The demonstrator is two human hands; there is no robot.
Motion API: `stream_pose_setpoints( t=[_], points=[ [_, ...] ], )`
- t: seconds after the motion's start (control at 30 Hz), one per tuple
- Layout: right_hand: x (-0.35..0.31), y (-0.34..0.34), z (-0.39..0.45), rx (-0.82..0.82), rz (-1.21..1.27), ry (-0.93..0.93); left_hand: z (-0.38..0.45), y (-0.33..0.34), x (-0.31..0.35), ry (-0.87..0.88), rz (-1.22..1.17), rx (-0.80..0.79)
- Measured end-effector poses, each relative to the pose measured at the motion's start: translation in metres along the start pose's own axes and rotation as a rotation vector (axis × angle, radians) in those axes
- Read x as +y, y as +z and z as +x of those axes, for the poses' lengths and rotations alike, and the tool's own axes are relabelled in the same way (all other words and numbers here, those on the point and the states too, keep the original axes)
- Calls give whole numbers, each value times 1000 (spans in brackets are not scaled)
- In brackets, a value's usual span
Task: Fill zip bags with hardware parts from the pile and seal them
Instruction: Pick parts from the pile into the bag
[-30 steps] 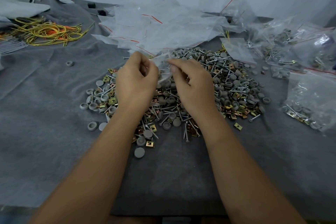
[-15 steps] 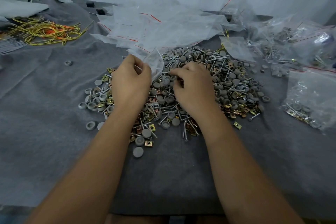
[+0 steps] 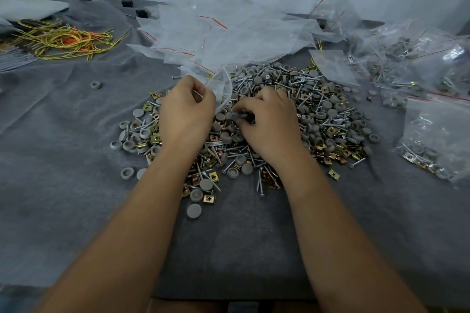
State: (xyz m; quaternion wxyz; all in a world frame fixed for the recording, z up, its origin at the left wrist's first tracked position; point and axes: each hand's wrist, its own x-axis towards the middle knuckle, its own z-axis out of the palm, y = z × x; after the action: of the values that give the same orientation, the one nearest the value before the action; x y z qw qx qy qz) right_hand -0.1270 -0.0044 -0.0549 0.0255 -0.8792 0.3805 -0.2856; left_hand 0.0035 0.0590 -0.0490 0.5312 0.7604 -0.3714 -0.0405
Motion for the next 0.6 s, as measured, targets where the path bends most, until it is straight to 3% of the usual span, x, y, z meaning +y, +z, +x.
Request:
stream_pose_setpoints(
  t=[0.2, 0.43, 0.6],
  points=[
    [-1, -2, 1, 14, 40, 30, 0, 0, 0, -1, 16, 4],
    [-5, -11, 2, 261, 433, 117, 0, 0, 1, 34, 69, -18],
    [-8, -6, 1, 253, 463, 25, -4, 3, 3, 153, -86, -166]
  ],
)
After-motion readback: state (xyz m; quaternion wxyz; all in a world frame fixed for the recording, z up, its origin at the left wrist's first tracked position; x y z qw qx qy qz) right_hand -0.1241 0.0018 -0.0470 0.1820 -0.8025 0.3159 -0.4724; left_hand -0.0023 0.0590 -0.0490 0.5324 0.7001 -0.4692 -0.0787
